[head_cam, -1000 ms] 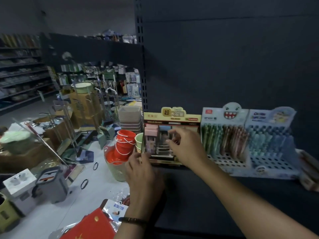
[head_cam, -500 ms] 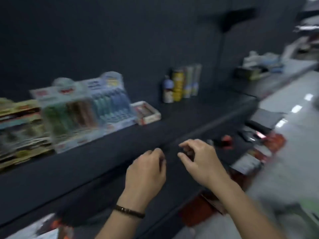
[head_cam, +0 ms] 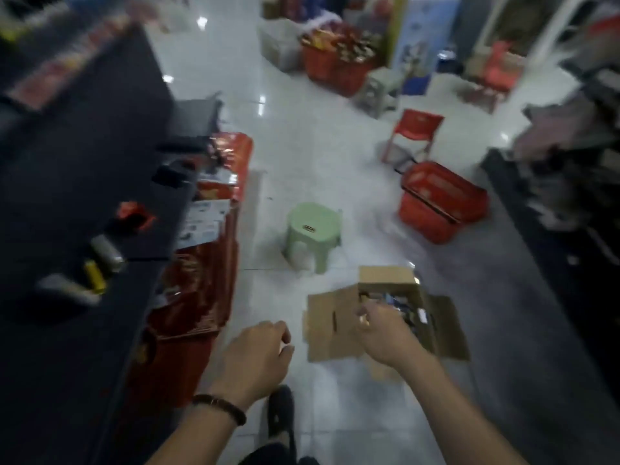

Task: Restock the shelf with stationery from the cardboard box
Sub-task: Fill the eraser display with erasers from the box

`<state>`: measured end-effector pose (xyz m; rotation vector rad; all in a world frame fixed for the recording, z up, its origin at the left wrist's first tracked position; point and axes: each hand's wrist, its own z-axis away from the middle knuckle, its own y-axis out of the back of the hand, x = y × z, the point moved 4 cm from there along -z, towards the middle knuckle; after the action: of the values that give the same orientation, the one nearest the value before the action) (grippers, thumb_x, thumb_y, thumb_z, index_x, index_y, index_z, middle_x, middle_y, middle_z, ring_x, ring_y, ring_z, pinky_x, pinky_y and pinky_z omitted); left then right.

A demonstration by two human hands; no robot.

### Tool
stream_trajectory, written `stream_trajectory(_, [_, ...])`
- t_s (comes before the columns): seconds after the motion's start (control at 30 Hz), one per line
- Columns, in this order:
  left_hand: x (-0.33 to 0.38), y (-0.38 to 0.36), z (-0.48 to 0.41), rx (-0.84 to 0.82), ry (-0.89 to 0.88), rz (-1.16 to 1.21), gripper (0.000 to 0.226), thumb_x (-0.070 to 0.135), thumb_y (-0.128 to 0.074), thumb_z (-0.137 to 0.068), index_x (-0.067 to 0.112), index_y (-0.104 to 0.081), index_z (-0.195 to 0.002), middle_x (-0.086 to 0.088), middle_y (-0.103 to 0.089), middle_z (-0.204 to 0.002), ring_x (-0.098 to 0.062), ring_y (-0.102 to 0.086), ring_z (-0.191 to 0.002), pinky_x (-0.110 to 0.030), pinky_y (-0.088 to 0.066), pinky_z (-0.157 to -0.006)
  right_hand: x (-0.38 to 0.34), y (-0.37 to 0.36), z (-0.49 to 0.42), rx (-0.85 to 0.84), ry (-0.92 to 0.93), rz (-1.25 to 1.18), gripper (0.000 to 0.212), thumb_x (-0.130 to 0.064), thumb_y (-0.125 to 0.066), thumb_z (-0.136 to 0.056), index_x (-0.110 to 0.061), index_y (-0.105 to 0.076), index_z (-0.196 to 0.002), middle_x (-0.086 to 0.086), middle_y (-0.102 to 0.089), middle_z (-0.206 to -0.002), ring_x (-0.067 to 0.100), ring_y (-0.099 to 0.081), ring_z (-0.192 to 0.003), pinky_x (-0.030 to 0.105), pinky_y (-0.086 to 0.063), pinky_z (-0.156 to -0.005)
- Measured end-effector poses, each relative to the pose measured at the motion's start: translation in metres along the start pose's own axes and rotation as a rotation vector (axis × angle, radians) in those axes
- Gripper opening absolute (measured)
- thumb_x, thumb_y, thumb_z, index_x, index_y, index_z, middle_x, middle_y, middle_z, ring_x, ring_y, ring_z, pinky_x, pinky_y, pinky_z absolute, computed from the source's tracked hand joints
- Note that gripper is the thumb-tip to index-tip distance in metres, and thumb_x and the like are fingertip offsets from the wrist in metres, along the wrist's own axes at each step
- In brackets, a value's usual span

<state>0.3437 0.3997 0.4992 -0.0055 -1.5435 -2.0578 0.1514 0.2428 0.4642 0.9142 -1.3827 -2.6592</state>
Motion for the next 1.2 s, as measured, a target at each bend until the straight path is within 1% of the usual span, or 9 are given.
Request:
stream_trajectory(0.17, [0.065,-0.073,-0.123,-0.258,-0.142,-0.026,0.016,0.044,-0.051,-0.104,0.031,-0.061,-0.106,0.009,-0.063,-0.103,-0.014,-0.062,-0.093,-0.035,-0.056,-0.079,0.137,0.012,-0.032,-0.007,-0.332,-0.101,0.035,-0.038,-0.069,-0.098,-0.013,-0.069,-0.122,0.009,-0.071,-0.119,0.031,-0.066,-0.111,0.030,-0.045,-0.080])
stream_trajectory(0.4, [0.131,-0.189,-0.305,-0.460,-0.242,-0.048,0.023,0.035,-0.048,-0.104,0.025,-0.065,-0.116,-0.001,-0.068,-0.118,-0.024,-0.065,-0.102,-0.042,-0.058,-0.087,0.272,-0.003,-0.119,-0.034,-0.598,-0.205,0.036,-0.038,-0.068,-0.097,-0.015,-0.066,-0.125,0.007,-0.067,-0.124,0.025,-0.064,-0.114,0.038,-0.054,-0.096])
stream_trajectory(0.53, [0.152,-0.297,-0.397,-0.526,-0.264,-0.049,0.015,0.027,-0.047,-0.102,0.031,-0.052,-0.089,-0.002,-0.068,-0.112,-0.024,-0.061,-0.090,-0.041,-0.056,-0.081,0.375,-0.060,-0.209,-0.069,-0.668,-0.218,0.035,-0.037,-0.068,-0.096,-0.016,-0.067,-0.123,0.007,-0.068,-0.122,0.024,-0.065,-0.112,0.041,-0.056,-0.097])
stream_trajectory(0.67, [0.151,-0.420,-0.470,-0.519,-0.247,-0.031,0.018,0.028,-0.054,-0.100,0.033,-0.061,-0.115,0.006,-0.063,-0.121,-0.021,-0.059,-0.108,-0.033,-0.046,-0.084,0.485,-0.152,-0.310,-0.165,-0.662,-0.190,0.040,-0.031,-0.064,-0.094,-0.020,-0.061,-0.132,0.009,-0.066,-0.121,0.028,-0.066,-0.110,0.042,-0.057,-0.094])
stream_trajectory(0.73, [0.143,-0.483,-0.498,-0.539,-0.171,0.058,0.013,0.031,-0.056,-0.102,0.034,-0.061,-0.113,0.007,-0.063,-0.116,-0.016,-0.060,-0.100,-0.032,-0.048,-0.079,0.531,-0.191,-0.358,-0.169,-0.673,-0.222,0.038,-0.029,-0.063,-0.097,-0.017,-0.061,-0.133,0.011,-0.066,-0.122,0.031,-0.066,-0.111,0.040,-0.056,-0.093])
stream_trajectory(0.83, [0.136,-0.574,-0.534,-0.558,-0.103,0.163,0.008,0.029,-0.059,-0.103,0.033,-0.061,-0.109,0.007,-0.059,-0.111,-0.015,-0.061,-0.096,-0.037,-0.056,-0.082,0.595,-0.243,-0.422,-0.043,-0.808,-0.388,0.035,-0.038,-0.063,-0.101,-0.009,-0.069,-0.120,0.013,-0.072,-0.113,0.033,-0.067,-0.107,0.034,-0.050,-0.087])
stream_trajectory(0.93, [0.124,-0.646,-0.560,-0.535,-0.084,0.131,0.013,0.023,-0.064,-0.100,0.029,-0.062,-0.111,0.004,-0.056,-0.115,-0.019,-0.058,-0.101,-0.038,-0.055,-0.087,0.661,-0.318,-0.476,0.067,-1.005,-0.628,0.052,-0.054,-0.079,-0.080,-0.010,-0.072,-0.107,0.010,-0.072,-0.102,0.034,-0.070,-0.100,0.042,-0.056,-0.087])
stream_trajectory(1.1, [0.103,-0.722,-0.587,-0.496,-0.032,0.116,0.034,0.024,-0.070,-0.097,0.024,-0.061,-0.130,-0.003,-0.056,-0.124,-0.027,-0.061,-0.110,-0.046,-0.055,-0.095,0.664,-0.355,-0.522,0.159,-1.172,-0.813,0.054,-0.050,-0.078,-0.087,-0.002,-0.069,-0.111,0.011,-0.071,-0.107,0.034,-0.069,-0.101,0.035,-0.051,-0.080])
stream_trajectory(1.2, [0.106,-0.752,-0.611,-0.460,-0.015,0.078,0.043,0.028,-0.072,-0.097,0.018,-0.056,-0.135,-0.009,-0.056,-0.127,-0.033,-0.059,-0.117,-0.049,-0.052,-0.099,0.673,-0.371,-0.526,0.204,-1.311,-0.880,0.066,-0.054,-0.071,-0.093,0.000,-0.066,-0.130,0.017,-0.070,-0.125,0.037,-0.068,-0.114,0.039,-0.054,-0.095])
